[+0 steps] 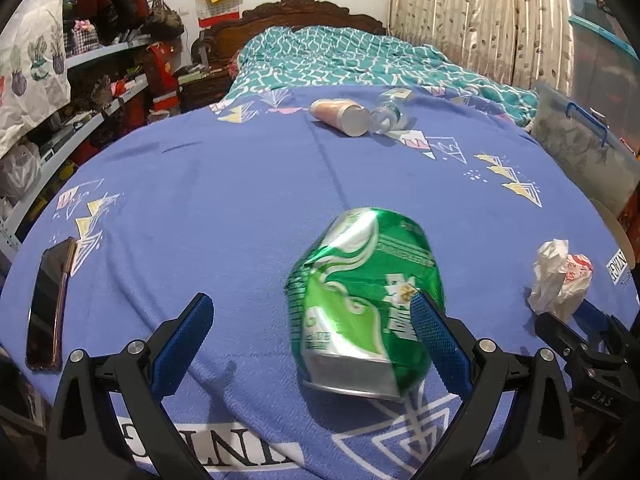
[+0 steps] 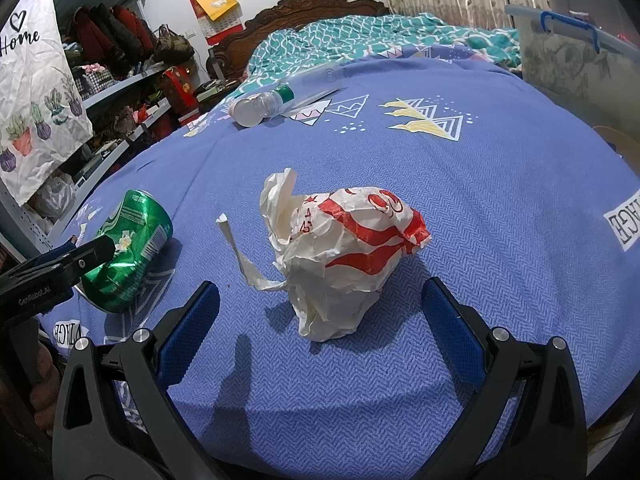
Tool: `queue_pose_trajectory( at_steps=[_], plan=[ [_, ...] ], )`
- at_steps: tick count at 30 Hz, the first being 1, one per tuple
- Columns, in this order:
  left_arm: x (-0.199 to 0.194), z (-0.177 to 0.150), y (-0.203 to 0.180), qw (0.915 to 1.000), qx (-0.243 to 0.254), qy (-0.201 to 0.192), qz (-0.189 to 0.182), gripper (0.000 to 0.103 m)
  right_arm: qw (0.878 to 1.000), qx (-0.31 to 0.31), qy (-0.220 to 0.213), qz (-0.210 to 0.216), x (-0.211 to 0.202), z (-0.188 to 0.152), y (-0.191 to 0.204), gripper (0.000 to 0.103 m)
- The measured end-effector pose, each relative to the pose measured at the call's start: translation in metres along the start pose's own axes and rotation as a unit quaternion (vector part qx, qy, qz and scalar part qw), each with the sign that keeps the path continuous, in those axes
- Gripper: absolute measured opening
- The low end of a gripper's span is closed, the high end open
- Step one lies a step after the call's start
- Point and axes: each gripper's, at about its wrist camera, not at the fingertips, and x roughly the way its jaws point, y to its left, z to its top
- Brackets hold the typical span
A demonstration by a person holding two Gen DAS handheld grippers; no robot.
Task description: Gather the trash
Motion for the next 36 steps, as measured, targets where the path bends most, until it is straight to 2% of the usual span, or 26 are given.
queue_pose_trajectory(
  at_steps=[14, 20, 29, 36],
  plan=[
    [0.000, -0.001, 0.002, 1.0000, -0.003, 0.002, 0.003, 0.094, 1.000, -0.001, 0.003, -0.003, 0.000, 0.000, 0.000, 0.100],
    [0.002, 0.000, 0.001, 1.0000, -0.001, 0.007, 0.005, 0.094, 1.000, 0.005, 0.008, 0.014, 0.000, 0.000, -0.001, 0.100],
    [0.007, 0.001, -0.001, 0.9999, -0.001, 0.011, 0.010, 0.094, 0.999, -0.026, -0.048, -0.006, -0.020, 0.002, 0.009, 0.100],
    [0.009, 0.001, -0.002, 0.9999, 0.001, 0.012, 0.012, 0.094, 0.998, -0.033, -0.061, -0.013, -0.024, 0.003, 0.010, 0.100]
  ],
)
